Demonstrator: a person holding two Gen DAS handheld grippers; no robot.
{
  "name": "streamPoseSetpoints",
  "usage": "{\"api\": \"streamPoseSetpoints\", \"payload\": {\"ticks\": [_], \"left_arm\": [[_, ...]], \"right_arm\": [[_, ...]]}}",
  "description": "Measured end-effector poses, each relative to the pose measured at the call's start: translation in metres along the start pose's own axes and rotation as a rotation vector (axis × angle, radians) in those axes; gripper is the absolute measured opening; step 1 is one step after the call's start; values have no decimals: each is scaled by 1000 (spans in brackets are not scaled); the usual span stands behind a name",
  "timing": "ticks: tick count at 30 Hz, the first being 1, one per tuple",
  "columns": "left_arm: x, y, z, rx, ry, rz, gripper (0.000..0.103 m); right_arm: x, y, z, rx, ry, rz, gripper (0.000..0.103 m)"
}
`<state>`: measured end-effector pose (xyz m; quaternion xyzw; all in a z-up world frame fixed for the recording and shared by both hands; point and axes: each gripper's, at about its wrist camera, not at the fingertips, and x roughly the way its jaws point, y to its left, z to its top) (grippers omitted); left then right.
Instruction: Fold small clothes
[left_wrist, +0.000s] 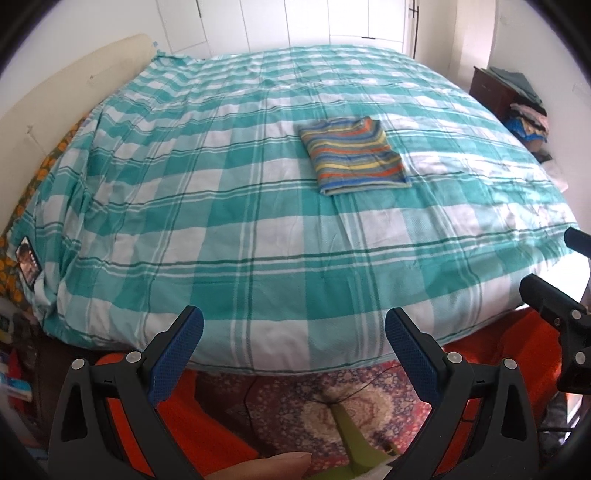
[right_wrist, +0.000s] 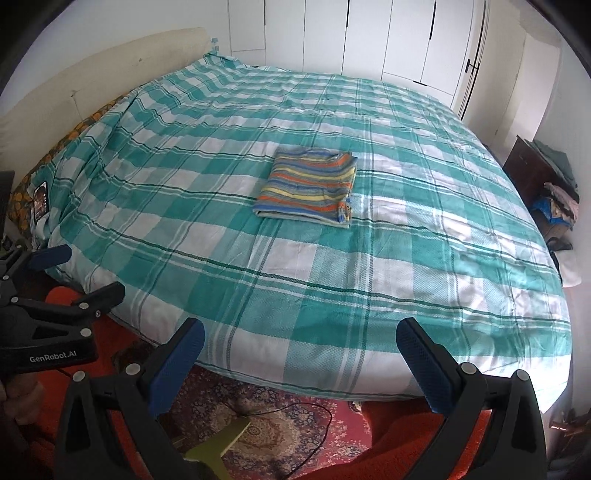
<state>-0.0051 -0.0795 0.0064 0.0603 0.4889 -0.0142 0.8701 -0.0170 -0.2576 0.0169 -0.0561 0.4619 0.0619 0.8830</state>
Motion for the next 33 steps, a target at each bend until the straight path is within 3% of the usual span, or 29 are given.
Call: {"api": "streamPoseSetpoints", "payload": {"ticks": [33], "left_arm": [[-17, 8, 2, -15, -19, 12, 99]], "right_arm": [[-15, 9, 9, -17, -10, -87, 102]]}}
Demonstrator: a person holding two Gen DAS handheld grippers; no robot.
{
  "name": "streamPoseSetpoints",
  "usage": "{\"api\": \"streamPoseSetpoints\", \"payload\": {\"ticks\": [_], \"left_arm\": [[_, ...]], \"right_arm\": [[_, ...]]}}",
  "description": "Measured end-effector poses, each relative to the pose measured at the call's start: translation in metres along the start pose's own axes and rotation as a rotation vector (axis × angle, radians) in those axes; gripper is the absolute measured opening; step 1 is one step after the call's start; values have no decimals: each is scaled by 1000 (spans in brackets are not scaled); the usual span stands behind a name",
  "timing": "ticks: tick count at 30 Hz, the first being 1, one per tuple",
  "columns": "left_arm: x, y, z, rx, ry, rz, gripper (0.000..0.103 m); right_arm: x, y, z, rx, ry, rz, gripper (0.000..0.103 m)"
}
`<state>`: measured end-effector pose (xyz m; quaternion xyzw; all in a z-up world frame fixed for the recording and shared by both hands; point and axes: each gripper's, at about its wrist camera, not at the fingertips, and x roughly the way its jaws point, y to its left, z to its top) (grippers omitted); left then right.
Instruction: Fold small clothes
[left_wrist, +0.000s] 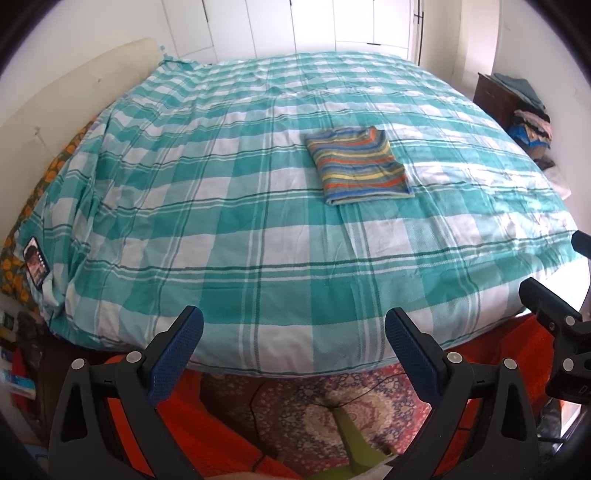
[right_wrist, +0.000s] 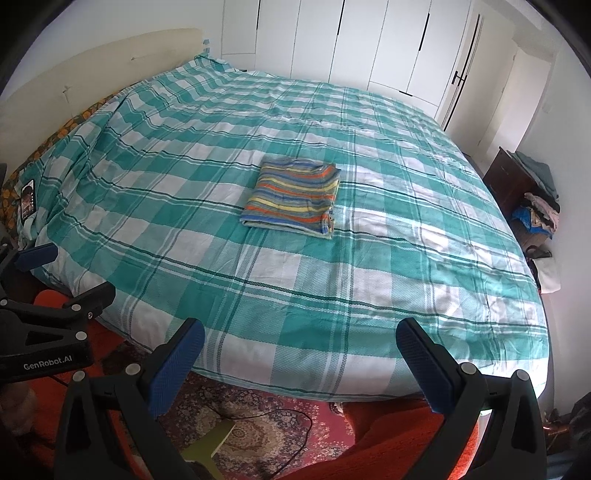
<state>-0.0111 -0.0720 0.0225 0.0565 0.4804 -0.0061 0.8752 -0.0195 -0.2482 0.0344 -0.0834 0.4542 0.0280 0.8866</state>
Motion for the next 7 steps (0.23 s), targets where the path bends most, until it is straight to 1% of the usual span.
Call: {"api": "streamPoseSetpoints", "payload": {"ticks": [4, 7], "left_arm": [[-1, 2, 2, -8, -7, -10, 99], [-3, 1, 2, -3, -23, 11, 99]], "right_arm": [[0, -1, 0, 0, -2, 0, 102], [0, -1, 0, 8, -4, -4, 102]]}}
